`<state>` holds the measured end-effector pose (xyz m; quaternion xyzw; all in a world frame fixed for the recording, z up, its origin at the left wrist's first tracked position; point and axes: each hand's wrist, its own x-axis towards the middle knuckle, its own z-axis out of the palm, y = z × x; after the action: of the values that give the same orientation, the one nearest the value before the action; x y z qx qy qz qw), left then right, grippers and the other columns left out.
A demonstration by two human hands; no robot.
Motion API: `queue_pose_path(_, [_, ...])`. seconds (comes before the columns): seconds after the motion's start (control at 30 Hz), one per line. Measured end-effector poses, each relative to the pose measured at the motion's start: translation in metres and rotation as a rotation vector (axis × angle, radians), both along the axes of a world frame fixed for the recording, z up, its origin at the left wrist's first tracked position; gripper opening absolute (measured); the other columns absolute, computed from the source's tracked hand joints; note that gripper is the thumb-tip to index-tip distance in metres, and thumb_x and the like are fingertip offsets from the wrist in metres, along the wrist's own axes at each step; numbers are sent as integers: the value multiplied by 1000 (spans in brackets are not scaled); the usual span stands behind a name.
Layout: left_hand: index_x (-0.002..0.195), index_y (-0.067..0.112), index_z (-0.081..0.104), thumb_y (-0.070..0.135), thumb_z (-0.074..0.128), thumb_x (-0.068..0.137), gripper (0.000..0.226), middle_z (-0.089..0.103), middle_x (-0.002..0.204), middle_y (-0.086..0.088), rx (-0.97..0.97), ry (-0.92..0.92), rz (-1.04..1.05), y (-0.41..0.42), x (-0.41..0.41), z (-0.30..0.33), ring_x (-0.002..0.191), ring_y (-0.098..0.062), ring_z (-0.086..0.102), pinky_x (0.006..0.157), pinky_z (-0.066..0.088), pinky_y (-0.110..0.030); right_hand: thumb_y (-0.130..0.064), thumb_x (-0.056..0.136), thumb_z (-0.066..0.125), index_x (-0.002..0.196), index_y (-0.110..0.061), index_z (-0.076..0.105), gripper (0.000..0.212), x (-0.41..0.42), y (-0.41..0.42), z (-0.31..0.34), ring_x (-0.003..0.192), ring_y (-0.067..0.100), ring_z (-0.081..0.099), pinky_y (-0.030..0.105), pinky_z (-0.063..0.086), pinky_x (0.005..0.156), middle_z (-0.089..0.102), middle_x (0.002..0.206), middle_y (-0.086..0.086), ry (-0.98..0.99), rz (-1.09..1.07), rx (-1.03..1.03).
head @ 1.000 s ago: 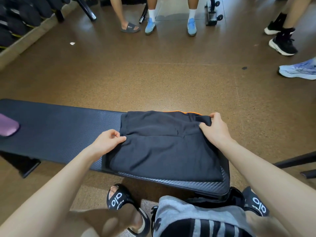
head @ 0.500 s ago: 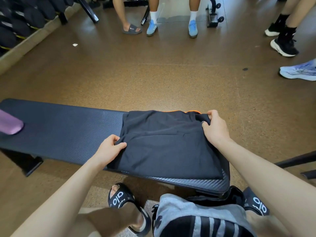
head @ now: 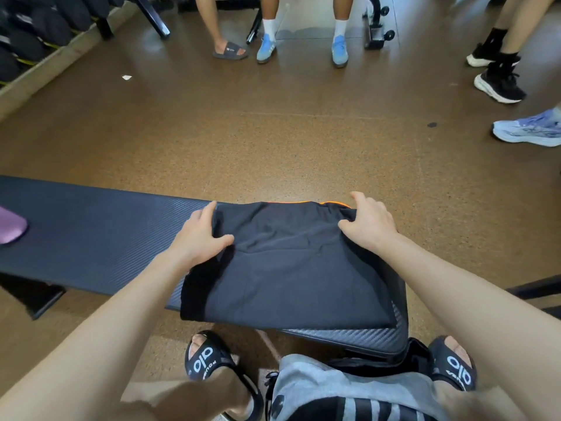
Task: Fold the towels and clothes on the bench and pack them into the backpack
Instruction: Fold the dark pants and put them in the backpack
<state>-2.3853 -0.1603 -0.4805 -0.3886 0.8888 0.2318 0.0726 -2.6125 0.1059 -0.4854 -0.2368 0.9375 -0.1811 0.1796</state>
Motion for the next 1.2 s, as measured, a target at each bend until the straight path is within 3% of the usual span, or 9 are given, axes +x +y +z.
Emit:
queue_pose_path(0.1, [162,27,8,45,73,78,108,15,168,-5,-153,-165,-211,-20,-32,-5,154,-25,16,123,21,-46,-30,81,61,154,-26,32,78,-17,-13,9,132,33,46,42,42,106,57,138,7,-153,97,73])
queue_pose_path(0.17, [161,29,15,41,74,76,104,25,163,-6,-155,-224,-260,-25,-52,-8,150,-26,23,121,23,-47,-23,79,61,148,-27,41,72,-26,-22,13,124,30,52,36,47,96,60,133,6,-222,134,117])
queue_pose_path(0.37, [124,24,48,30,75,73,59,39,116,-3,-123,-253,-350,-34,-71,-6,111,-29,49,91,51,-45,-9,73,62,120,-17,58,48,-40,-33,7,105,32,59,30,48,74,63,113,10,-198,199,284])
queue_pose_path(0.57, [90,23,46,21,67,82,22,57,95,-1,-128,-244,-366,-33,-58,-4,91,-27,54,71,42,-34,-5,74,55,90,-9,58,16,-42,-32,7,85,33,60,30,45,62,64,92,12,-202,236,190])
queue_pose_path(0.63, [79,25,43,13,66,81,26,55,84,2,-122,-145,-406,-34,-51,6,86,-27,54,66,38,-35,-4,79,48,79,-13,55,11,-39,-28,12,83,33,58,34,45,65,62,84,10,-176,278,141])
queue_pose_path(0.73, [77,21,41,10,68,82,29,52,82,3,-177,17,-491,-30,-31,30,82,-24,52,66,37,-37,4,77,44,69,-17,43,22,-33,-11,19,83,34,52,39,39,66,53,78,6,-70,297,-17])
queue_pose_path(0.87, [85,21,44,14,70,85,26,44,85,10,-306,104,-628,-14,19,53,78,-17,50,63,39,-36,7,73,51,79,-19,42,28,-2,35,25,83,28,45,40,37,67,49,84,1,205,434,-208])
queue_pose_path(1.0, [88,18,54,13,58,77,13,51,85,-1,-587,92,-913,12,60,42,72,-27,56,58,43,-35,-3,65,60,90,-16,55,29,36,81,8,85,29,48,40,40,73,53,92,4,661,758,-35])
queue_pose_path(1.2, [95,15,57,7,62,79,19,56,92,-7,-782,-6,-930,30,77,5,76,-28,56,64,46,-40,-5,67,71,92,-10,60,28,55,86,-7,92,35,53,44,43,82,58,103,14,788,742,122])
